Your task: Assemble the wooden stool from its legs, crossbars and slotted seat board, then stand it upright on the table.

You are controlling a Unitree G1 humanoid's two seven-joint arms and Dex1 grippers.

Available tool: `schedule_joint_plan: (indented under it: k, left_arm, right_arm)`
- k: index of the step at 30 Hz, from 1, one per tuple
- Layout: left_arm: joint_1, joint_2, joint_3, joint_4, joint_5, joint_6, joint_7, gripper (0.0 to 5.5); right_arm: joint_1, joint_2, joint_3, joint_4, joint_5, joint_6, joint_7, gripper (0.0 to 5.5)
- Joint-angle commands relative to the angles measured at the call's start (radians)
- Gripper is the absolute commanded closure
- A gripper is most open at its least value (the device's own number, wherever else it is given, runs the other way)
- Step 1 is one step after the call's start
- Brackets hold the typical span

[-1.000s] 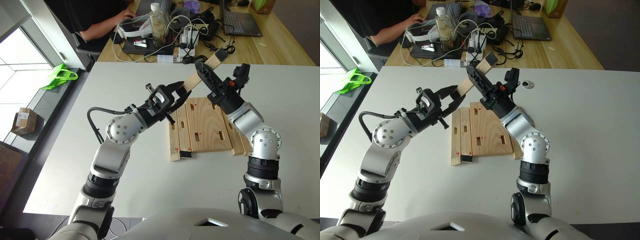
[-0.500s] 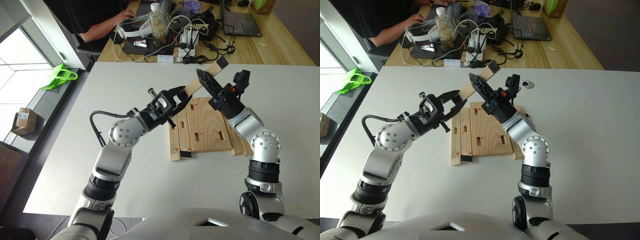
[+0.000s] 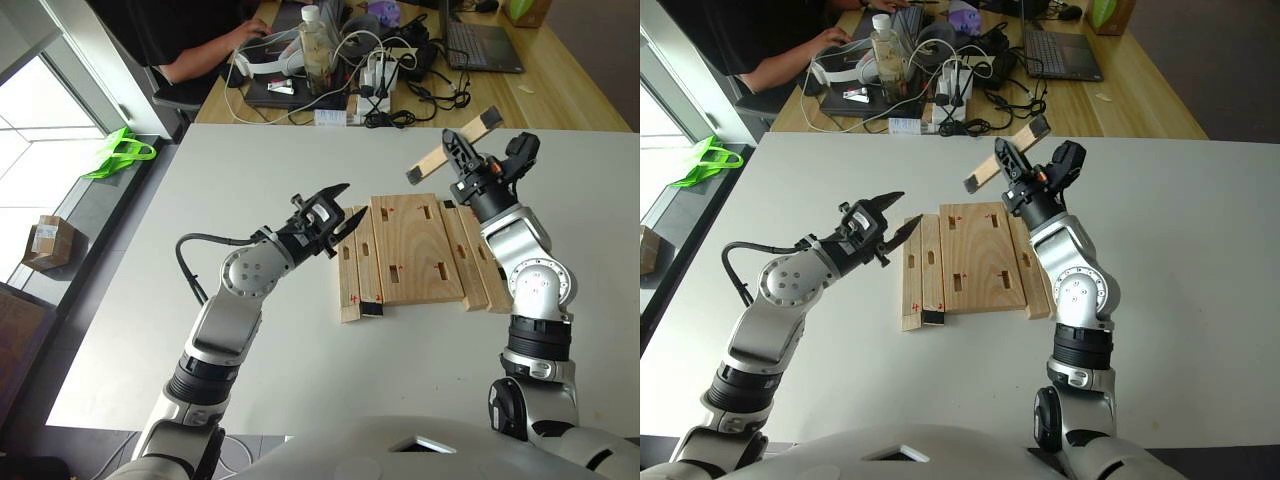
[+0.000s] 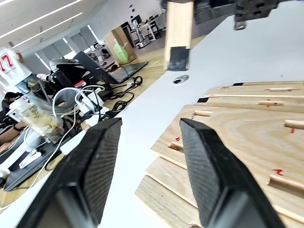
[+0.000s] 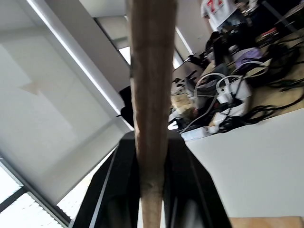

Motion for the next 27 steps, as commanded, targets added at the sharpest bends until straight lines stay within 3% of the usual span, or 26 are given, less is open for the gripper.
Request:
schedule_joint_plan:
  k: [1,6,10,14,27]
  left_arm:
    - [-0.011,-0.067,0.090,0.021,-0.021,0.087,0.100,3.27]
    - [-0.007,-0.174,0.202,0.013,-0.086,0.188,0.219,3.27]
    - [0.019,-0.245,0.276,-0.007,-0.123,0.222,0.311,3.27]
    - [0.042,-0.291,0.302,-0.027,-0.133,0.207,0.371,3.27]
    - [0.117,-0.348,0.304,-0.085,-0.123,0.184,0.464,3.27]
  right_arm:
    - [0.042,-0.062,0.096,0.023,-0.275,-0.128,-0.057,5.12]
    - [0.154,-0.088,0.071,0.037,-0.360,-0.168,-0.054,5.12]
    - [0.210,-0.134,-0.047,0.056,-0.307,-0.173,-0.011,5.12]
    - [0.211,-0.173,-0.128,0.126,-0.239,-0.113,0.049,5.12]
    - [0.274,-0.219,-0.135,0.039,-0.158,0.064,0.150,5.12]
